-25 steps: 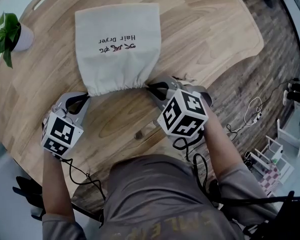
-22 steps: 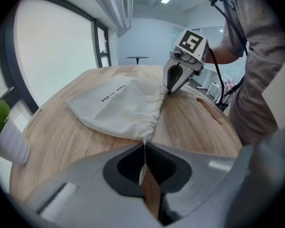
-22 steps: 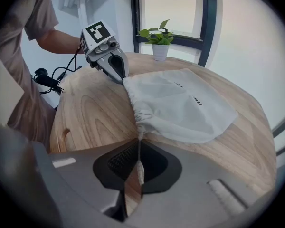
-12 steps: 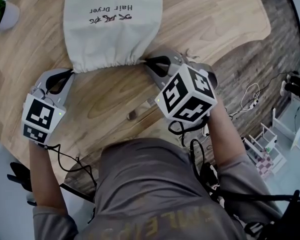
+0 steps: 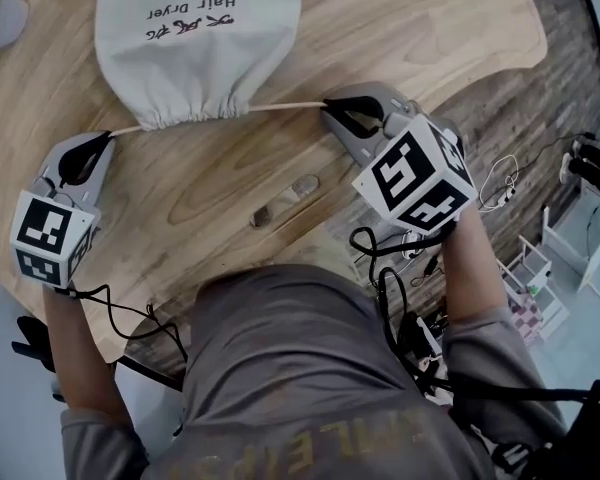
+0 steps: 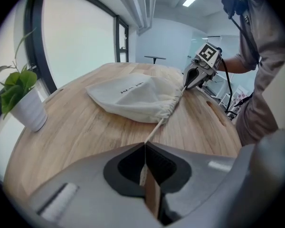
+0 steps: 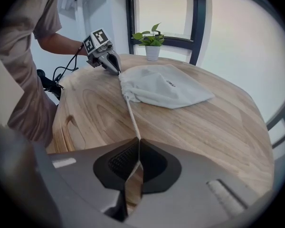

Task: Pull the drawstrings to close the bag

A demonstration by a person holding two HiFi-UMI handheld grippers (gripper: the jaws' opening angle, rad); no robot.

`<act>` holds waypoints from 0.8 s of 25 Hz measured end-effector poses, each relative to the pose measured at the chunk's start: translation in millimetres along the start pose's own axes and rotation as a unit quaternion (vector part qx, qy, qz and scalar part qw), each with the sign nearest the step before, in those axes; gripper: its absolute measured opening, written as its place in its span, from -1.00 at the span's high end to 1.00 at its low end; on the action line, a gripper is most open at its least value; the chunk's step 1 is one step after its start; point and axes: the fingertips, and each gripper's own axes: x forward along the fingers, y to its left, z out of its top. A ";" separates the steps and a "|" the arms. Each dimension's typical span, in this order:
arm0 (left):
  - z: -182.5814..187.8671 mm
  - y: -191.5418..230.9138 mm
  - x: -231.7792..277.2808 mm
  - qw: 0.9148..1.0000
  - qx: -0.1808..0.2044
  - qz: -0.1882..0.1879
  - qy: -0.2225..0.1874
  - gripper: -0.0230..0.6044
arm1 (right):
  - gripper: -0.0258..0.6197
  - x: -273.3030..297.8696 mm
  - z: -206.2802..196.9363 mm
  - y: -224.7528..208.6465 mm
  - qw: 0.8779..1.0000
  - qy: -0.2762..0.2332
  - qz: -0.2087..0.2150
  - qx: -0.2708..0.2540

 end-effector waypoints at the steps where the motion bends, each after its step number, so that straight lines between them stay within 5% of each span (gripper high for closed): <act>1: -3.0 1.2 -2.0 1.000 -0.006 0.001 0.001 0.91 | 0.81 -1.5 -3.1 -0.2 1.000 0.002 0.000 0.000; 20: -3.3 9.2 1.2 0.999 -0.020 0.033 -0.004 0.90 | 0.81 -4.7 -18.5 -14.6 0.999 0.008 -0.023 0.025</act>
